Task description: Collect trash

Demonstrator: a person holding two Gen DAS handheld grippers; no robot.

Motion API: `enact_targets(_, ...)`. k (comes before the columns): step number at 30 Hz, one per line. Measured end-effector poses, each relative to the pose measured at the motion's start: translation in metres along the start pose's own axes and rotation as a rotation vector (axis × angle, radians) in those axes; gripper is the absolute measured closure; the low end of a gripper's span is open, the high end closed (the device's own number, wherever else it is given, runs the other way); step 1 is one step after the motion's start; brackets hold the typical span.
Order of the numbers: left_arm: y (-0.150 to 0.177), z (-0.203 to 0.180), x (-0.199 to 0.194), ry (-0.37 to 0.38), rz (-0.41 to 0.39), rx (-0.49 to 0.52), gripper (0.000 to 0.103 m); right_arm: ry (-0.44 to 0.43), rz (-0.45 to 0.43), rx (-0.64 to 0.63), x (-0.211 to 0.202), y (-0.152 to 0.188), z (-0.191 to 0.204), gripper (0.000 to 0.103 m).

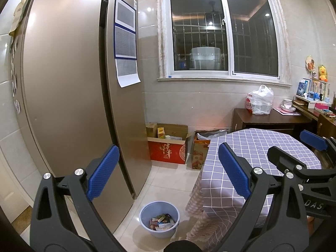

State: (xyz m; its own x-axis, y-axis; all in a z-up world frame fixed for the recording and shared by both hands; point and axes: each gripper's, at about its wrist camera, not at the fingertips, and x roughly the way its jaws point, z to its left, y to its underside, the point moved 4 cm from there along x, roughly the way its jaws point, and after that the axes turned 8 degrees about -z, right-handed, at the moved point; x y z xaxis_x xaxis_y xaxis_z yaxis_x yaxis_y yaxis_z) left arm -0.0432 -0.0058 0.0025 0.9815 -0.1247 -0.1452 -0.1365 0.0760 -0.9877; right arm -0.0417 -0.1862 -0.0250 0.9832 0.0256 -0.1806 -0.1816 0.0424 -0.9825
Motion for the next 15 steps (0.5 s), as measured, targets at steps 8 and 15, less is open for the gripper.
enact_targets(8,-0.0020,0.0056,0.0005,-0.006,0.001,0.002,0.009,-0.005,0.003,0.003,0.0005,-0.0004,0.0012,0.008)
enact_targets(15,-0.0022,0.0077,0.0018,-0.007,0.003,0.003,0.009,-0.007,0.009,0.004,0.0015,0.0010,0.0006,0.008)
